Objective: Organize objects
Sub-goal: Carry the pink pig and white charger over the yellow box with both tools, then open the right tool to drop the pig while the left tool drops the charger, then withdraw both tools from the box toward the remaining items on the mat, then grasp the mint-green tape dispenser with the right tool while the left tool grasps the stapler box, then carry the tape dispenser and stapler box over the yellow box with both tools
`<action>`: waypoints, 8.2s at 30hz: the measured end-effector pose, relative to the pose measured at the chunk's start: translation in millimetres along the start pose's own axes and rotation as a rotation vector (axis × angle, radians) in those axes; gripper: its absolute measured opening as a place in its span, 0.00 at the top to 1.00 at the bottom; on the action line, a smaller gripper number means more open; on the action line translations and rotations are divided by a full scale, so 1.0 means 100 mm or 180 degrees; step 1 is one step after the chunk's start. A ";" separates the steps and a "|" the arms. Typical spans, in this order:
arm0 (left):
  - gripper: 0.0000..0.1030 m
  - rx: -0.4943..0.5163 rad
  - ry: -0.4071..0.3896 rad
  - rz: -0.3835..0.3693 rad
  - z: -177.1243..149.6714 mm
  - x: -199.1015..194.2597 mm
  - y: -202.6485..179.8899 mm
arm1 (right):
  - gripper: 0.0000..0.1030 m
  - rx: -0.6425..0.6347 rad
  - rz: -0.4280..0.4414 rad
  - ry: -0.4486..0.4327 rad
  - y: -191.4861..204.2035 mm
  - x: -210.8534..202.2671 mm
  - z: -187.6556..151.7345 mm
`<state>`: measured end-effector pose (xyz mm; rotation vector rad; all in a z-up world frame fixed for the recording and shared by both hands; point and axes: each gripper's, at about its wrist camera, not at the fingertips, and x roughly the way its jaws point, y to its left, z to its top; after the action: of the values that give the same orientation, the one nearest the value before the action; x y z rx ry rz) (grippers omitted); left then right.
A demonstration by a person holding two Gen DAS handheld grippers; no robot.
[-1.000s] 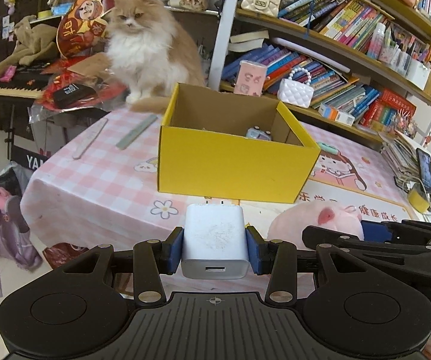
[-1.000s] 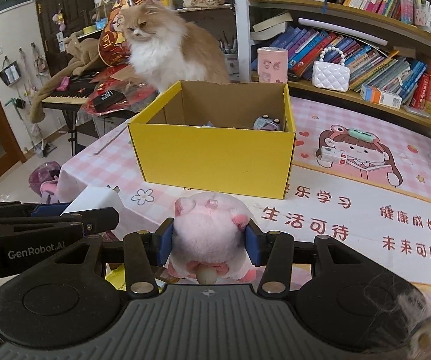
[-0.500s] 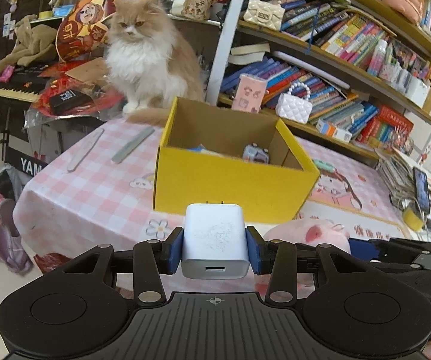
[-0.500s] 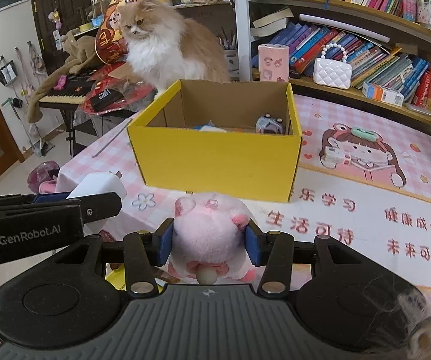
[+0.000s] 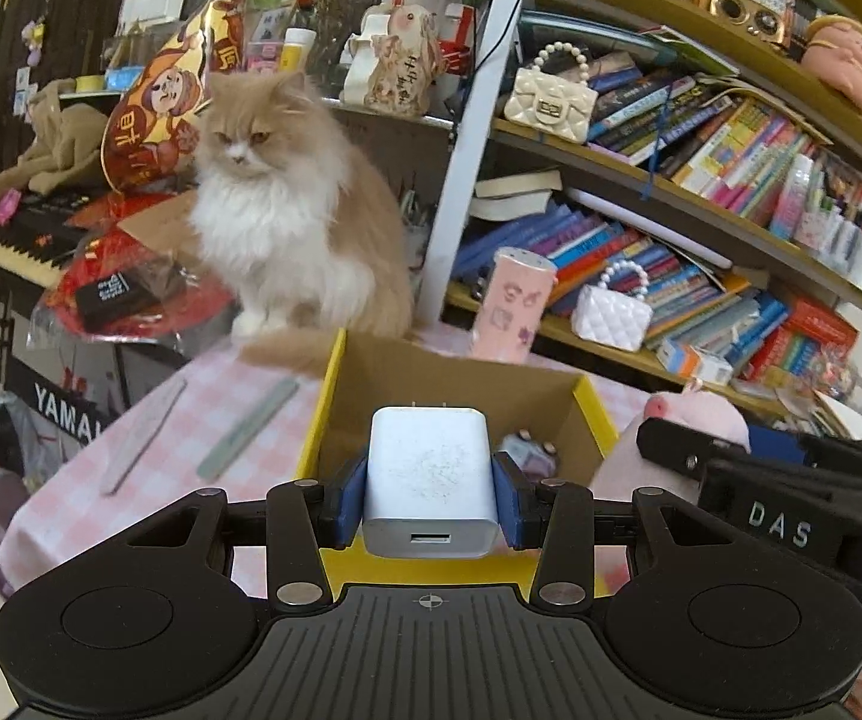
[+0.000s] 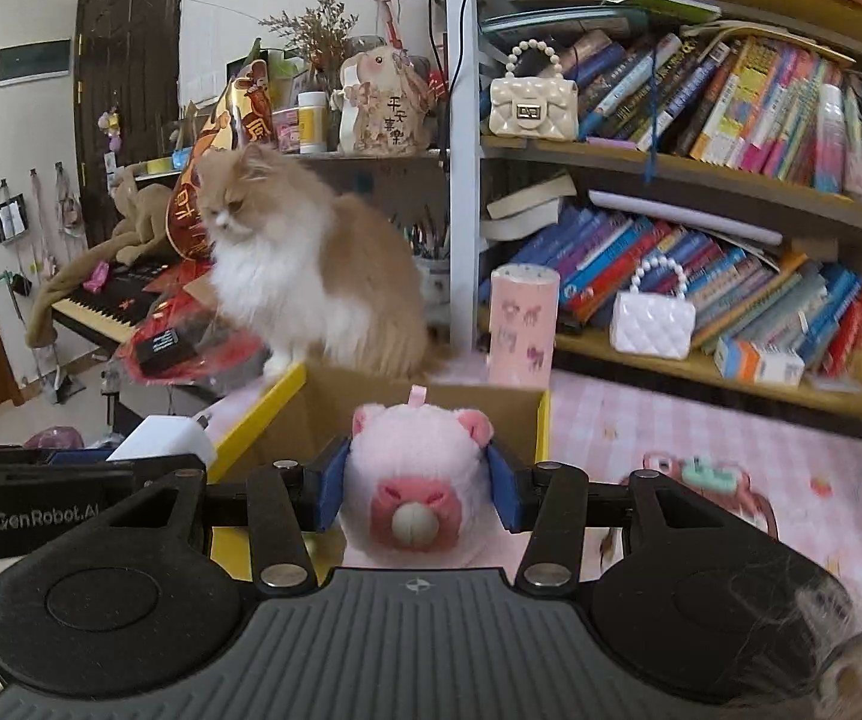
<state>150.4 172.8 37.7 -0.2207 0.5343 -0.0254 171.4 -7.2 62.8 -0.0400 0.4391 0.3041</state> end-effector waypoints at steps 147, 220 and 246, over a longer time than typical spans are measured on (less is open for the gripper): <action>0.12 0.0777 0.0936 -0.0001 -1.00 0.78 -2.56 | 0.31 0.0780 -0.0842 0.1038 -2.62 -0.58 -1.24; 0.46 0.0334 0.0640 0.0569 -0.55 1.29 -2.72 | 0.36 0.0576 -0.0529 0.0727 -3.23 2.40 -0.74; 0.46 0.0205 0.0522 0.0214 -0.78 0.46 -2.36 | 0.36 0.0655 -0.0171 0.0704 -2.75 0.12 -0.83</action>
<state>158.2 -77.3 0.6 -0.1381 0.7028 0.0048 229.5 -275.0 -24.5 0.1163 0.6859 0.2008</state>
